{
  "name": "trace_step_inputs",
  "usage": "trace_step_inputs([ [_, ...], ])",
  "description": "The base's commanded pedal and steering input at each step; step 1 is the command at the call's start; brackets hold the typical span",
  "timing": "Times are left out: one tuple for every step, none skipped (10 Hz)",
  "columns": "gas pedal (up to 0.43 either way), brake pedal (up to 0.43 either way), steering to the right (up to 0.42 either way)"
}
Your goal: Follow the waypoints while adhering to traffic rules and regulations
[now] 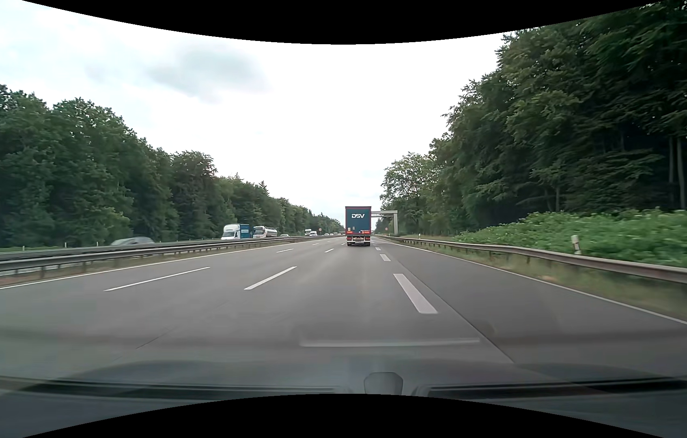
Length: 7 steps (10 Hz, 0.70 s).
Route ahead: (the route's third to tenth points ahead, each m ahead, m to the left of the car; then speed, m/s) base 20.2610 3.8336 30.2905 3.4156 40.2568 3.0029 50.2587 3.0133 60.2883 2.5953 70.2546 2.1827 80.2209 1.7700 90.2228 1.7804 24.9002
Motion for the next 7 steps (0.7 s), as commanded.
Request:
trace_step_inputs([
  [0.228, 0.0, 0.0],
  [0.22, 0.0, 0.0],
  [0.22, 0.0, 0.0],
  [0.22, 0.0, 0.0],
  [0.22, 0.0, -0.001],
  [0.22, 0.0, 0.0],
  [0.22, 0.0, -0.001],
])
